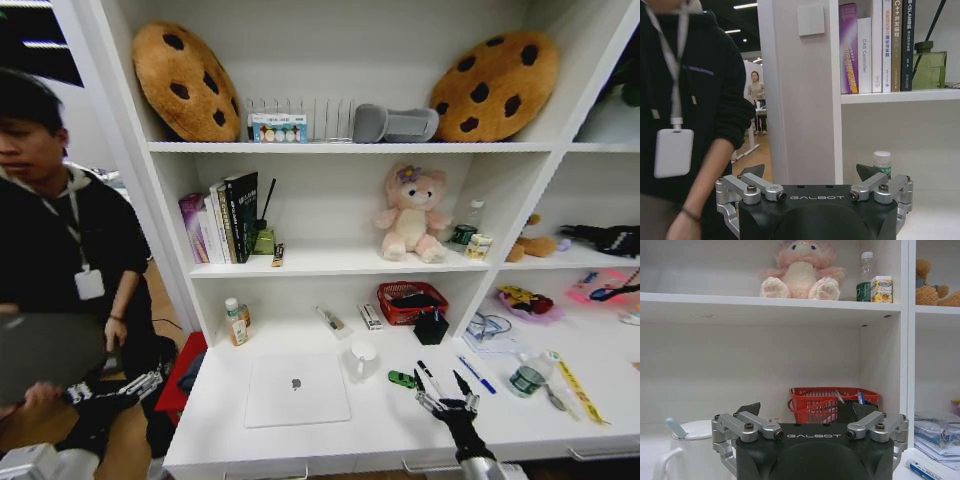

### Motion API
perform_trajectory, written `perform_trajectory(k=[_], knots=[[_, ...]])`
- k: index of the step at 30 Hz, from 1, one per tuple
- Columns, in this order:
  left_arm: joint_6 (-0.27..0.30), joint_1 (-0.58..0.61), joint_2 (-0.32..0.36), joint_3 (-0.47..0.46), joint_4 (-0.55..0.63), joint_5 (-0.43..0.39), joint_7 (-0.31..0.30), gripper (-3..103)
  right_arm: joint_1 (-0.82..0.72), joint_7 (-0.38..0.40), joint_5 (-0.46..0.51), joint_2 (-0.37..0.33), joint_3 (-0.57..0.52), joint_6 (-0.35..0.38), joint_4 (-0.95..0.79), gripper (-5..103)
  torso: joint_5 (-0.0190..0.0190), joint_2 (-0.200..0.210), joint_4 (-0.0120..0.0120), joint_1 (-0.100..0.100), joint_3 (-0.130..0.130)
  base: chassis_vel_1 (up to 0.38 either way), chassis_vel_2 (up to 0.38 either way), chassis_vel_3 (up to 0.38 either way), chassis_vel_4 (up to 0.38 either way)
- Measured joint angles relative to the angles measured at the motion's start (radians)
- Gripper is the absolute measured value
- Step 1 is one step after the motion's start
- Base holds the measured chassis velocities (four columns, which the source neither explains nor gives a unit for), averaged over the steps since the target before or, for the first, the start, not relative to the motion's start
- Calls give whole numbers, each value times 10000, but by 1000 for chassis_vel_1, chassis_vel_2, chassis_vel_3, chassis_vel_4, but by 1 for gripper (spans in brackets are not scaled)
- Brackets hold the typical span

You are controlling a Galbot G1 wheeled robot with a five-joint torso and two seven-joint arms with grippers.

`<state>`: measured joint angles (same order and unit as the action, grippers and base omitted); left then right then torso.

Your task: Organize the objects on the table.

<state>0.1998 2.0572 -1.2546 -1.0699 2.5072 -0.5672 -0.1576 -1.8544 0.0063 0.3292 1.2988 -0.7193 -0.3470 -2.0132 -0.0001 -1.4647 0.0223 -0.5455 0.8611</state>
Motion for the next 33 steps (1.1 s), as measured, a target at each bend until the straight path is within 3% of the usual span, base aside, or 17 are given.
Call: perform_trajectory(k=[33], knots=[[103,99,-16,-144,-66,-135,-138,100,235,-287,-37,229,199,-414,341,100,0,0,0,-2,0,0,0,0,0]])
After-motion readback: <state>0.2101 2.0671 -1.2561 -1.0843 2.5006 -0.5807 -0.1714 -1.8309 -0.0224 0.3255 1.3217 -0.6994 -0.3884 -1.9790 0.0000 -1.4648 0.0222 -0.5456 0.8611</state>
